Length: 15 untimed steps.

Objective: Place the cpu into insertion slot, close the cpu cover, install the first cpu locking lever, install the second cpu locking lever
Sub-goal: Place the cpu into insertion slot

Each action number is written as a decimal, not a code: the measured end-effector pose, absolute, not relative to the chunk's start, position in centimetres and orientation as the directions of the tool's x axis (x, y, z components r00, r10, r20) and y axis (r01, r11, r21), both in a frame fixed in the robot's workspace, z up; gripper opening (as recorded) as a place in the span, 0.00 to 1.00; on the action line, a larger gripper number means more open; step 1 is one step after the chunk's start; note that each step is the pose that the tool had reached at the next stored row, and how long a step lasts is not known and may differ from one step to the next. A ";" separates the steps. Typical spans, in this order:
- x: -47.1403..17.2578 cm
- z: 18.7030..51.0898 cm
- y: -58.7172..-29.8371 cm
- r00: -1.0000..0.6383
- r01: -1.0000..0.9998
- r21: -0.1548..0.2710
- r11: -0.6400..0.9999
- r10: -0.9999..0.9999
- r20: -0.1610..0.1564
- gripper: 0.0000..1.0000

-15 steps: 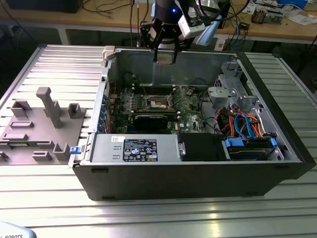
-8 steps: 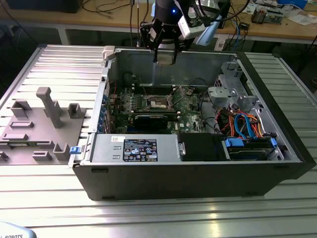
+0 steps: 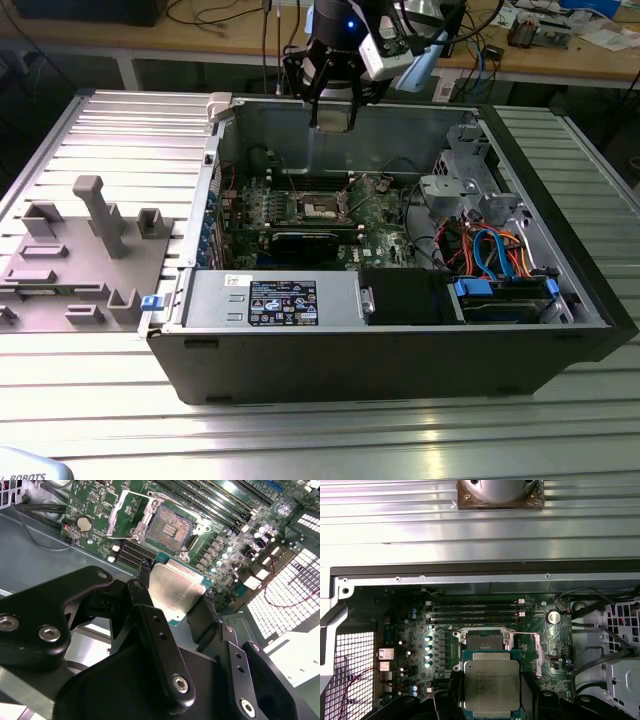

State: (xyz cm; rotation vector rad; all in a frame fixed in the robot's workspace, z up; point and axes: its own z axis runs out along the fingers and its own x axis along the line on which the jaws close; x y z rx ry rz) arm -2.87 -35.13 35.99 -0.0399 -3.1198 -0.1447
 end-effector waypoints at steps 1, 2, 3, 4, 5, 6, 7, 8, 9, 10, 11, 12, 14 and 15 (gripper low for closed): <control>-2.9 36.0 -35.1 -1.000 0.026 0.092 0.995 0.025 0.019 0.55; -2.9 36.0 -35.1 -1.000 0.026 0.092 0.995 0.025 0.019 0.55; -2.9 35.9 -35.1 -1.000 0.026 0.092 0.995 0.025 0.019 0.55; -2.9 35.9 -35.1 -1.000 0.026 0.092 0.995 0.025 0.019 0.55; -2.9 35.9 -35.1 -1.000 0.026 0.092 0.995 0.025 0.019 0.55; -2.9 35.9 -35.1 -1.000 0.026 0.092 0.995 0.025 0.019 0.55; -2.9 35.8 -35.1 -1.000 0.026 0.092 0.995 0.025 0.019 0.55; -2.9 35.8 -35.1 -1.000 0.026 0.092 0.995 0.025 0.019 0.55; -2.9 35.8 -35.1 -1.000 0.026 0.092 0.995 0.025 0.019 0.55; -2.9 35.7 -35.1 -1.000 0.026 0.092 0.995 0.025 0.019 0.55; -2.9 35.7 -35.1 -1.000 0.026 0.092 0.995 0.025 0.019 0.55; -2.9 35.7 -35.1 -1.000 0.026 0.092 0.995 0.025 0.019 0.55; -2.9 35.6 -35.1 -1.000 0.026 0.092 0.995 0.025 0.019 0.55; -2.9 35.6 -35.1 -1.000 0.026 0.092 0.995 0.025 0.019 0.55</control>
